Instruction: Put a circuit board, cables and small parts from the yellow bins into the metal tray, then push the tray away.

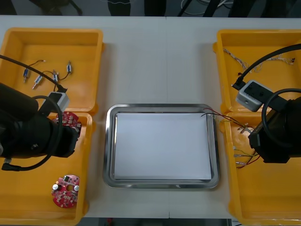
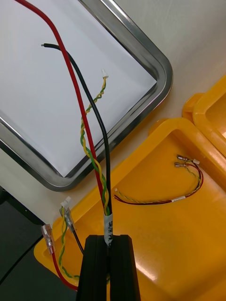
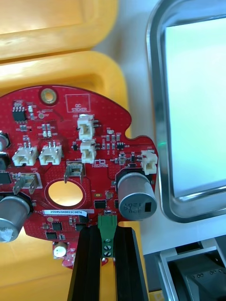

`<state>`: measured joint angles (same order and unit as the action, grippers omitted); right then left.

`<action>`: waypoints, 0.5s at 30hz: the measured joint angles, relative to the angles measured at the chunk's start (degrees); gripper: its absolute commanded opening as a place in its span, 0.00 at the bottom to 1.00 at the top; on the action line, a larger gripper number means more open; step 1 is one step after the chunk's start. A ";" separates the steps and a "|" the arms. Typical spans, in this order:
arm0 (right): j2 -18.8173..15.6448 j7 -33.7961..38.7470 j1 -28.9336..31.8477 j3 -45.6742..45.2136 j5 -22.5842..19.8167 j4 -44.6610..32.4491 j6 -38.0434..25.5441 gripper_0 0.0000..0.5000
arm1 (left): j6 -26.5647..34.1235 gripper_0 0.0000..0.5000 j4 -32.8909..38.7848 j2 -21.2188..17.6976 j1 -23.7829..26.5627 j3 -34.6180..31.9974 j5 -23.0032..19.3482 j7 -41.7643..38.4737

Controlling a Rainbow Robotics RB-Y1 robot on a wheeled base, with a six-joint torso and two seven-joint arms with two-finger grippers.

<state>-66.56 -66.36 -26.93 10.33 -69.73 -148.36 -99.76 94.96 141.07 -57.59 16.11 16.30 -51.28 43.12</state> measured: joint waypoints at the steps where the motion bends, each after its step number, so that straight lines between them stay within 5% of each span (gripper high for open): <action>1: 0.00 0.00 0.00 0.00 0.00 0.00 0.00 0.00 | 0.00 0.00 0.01 0.00 1.25 1.78 0.54 -0.87; 10: 0.00 0.00 -0.02 0.00 0.02 0.00 -0.20 0.00 | 0.01 0.00 0.03 1.34 10.89 14.79 3.85 -16.87; 15: 0.00 0.00 -0.02 0.00 0.03 0.00 -0.30 0.00 | 0.01 0.00 -0.48 3.77 16.01 20.54 4.64 -19.03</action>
<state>-66.56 -66.36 -26.96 10.33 -69.70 -148.36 -100.06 94.97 140.59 -53.82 32.12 36.84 -46.64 24.09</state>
